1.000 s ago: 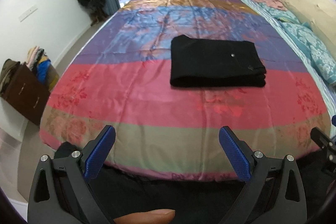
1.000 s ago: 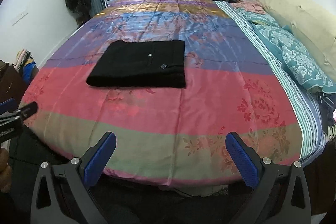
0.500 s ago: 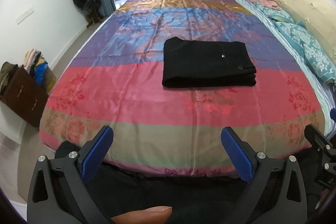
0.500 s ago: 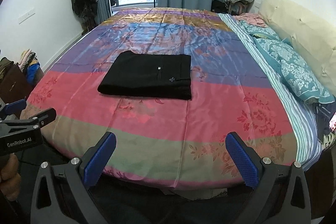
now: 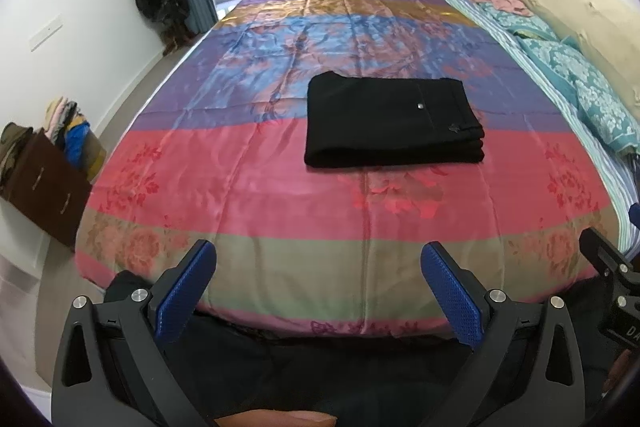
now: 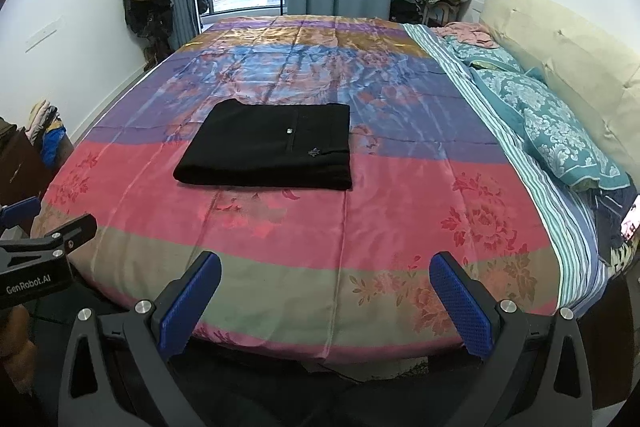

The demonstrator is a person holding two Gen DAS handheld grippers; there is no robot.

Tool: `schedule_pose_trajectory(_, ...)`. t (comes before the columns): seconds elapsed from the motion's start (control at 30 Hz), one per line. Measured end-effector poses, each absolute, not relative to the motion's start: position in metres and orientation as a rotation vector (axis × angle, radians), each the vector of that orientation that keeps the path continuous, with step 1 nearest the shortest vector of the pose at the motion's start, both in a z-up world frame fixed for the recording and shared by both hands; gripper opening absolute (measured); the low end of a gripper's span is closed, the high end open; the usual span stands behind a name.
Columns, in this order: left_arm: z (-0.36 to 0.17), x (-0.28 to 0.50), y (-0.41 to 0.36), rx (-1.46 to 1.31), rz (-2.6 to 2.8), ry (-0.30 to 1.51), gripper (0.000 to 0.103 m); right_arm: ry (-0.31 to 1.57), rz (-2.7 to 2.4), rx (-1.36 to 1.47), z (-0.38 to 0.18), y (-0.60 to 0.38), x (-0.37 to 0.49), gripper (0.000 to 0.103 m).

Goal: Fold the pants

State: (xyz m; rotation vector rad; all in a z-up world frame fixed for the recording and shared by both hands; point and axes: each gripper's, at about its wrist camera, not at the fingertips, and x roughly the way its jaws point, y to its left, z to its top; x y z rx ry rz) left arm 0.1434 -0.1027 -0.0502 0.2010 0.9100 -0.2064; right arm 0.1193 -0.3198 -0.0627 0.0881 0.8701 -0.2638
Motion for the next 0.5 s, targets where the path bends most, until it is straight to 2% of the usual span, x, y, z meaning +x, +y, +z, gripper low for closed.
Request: schedule_pose_trajectory(0.5,-0.0509,0.1442,-0.1053,0.209,-0.212,0.92,0.102,0.869,-0.281,0.048,-0.0604,-0.3177,0.1192,0.103)
